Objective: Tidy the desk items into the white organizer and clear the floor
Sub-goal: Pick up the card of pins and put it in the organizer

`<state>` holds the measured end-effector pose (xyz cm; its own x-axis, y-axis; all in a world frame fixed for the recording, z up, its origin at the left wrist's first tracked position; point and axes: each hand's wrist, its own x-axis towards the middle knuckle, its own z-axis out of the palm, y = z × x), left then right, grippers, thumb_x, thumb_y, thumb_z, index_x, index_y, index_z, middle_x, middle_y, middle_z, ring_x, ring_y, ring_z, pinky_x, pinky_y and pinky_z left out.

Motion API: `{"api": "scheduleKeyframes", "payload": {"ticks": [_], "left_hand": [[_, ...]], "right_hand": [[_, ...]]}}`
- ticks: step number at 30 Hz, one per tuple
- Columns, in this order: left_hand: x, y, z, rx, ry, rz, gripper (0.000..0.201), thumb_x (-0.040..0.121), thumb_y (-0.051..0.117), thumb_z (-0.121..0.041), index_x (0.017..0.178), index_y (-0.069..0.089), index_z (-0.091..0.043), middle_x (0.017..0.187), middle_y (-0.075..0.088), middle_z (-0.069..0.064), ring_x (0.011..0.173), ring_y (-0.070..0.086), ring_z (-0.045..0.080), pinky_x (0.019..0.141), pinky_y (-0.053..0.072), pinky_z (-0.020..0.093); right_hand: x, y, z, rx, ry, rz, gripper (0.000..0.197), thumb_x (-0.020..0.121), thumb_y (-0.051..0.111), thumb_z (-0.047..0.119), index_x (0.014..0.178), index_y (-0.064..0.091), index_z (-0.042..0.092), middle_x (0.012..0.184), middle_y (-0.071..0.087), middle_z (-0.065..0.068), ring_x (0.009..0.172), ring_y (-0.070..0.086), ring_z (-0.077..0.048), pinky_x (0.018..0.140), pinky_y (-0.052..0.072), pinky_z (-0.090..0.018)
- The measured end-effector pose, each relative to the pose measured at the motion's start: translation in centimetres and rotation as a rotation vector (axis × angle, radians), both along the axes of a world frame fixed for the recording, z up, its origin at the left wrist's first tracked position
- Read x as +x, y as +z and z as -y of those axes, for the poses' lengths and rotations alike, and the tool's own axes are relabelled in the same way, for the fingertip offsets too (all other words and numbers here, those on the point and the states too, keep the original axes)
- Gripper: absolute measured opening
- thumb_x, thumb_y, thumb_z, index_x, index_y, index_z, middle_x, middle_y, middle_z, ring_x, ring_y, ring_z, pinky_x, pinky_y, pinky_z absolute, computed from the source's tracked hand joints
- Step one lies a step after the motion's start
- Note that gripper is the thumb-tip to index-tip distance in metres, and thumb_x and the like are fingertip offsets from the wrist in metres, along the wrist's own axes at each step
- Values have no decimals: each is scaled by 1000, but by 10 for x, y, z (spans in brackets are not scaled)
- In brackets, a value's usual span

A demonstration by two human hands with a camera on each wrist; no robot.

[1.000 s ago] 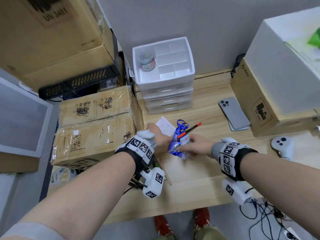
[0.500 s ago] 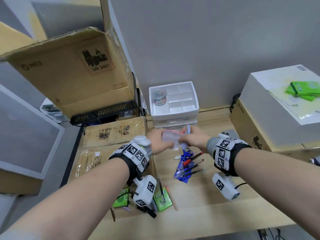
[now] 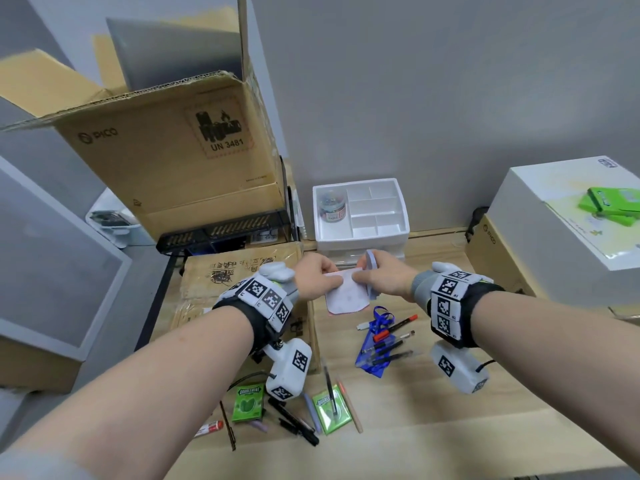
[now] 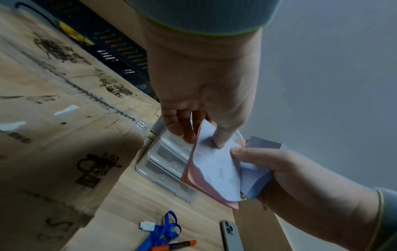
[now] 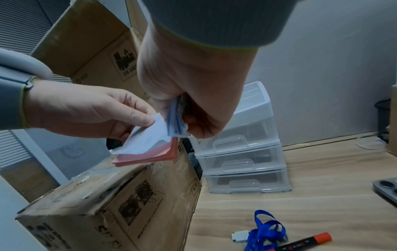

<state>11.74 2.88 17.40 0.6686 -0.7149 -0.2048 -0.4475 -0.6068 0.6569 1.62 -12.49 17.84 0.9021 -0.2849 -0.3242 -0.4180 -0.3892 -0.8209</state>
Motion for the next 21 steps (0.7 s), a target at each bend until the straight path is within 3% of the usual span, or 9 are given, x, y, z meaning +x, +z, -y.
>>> {"api": "scheduleKeyframes", "payload": {"ticks": [4,7,10,12,16,19,21], "left_hand": [[2,-6,-3,36,44,-3,13,85,60,-10,73,66,-9,67,58,0,62,52,12,53,39,22],[3,-13,-4,19,116,-17,17,85,58,-11,70,54,-19,68,60,3,65,58,22,59,44,29],[1,-12,-3,-8,121,-7,11,88,56,-12,79,56,-18,72,60,1,67,57,22,62,44,29],[0,-10,-2,-43,118,-13,10,91,55,-10,89,62,-15,73,59,0,64,55,19,58,41,26],[-2,-2,-1,-88,168,-113,19,94,50,-5,99,68,-11,69,58,0,53,51,16,47,41,24],[-3,3,0,-95,192,-224,27,93,45,-1,101,69,-10,69,59,5,51,49,15,46,40,25],[-6,5,3,-121,209,-248,24,96,46,-6,102,69,-8,66,58,5,48,49,14,43,39,23]], "right_hand": [[0,0,1,6,-24,-50,40,82,74,31,103,46,11,80,59,-8,62,57,-17,57,47,-26],[1,2,-2,147,15,-134,42,84,70,19,114,44,8,85,54,-9,68,51,-16,62,50,-28],[1,5,-7,218,18,-132,13,90,53,-4,96,48,7,73,54,-9,59,51,-15,60,49,-26],[3,0,-7,156,7,-112,15,93,46,-7,89,51,7,70,57,-10,55,53,-14,54,49,-23],[2,-9,1,151,-7,-58,9,96,53,5,90,58,7,62,59,-6,52,51,-12,50,43,-23],[0,-10,7,176,-15,-57,20,99,56,16,81,57,9,56,56,-6,48,47,-13,48,39,-22],[0,-10,8,187,-32,-67,23,99,56,18,77,56,10,54,54,-6,47,44,-14,47,35,-23]]}}
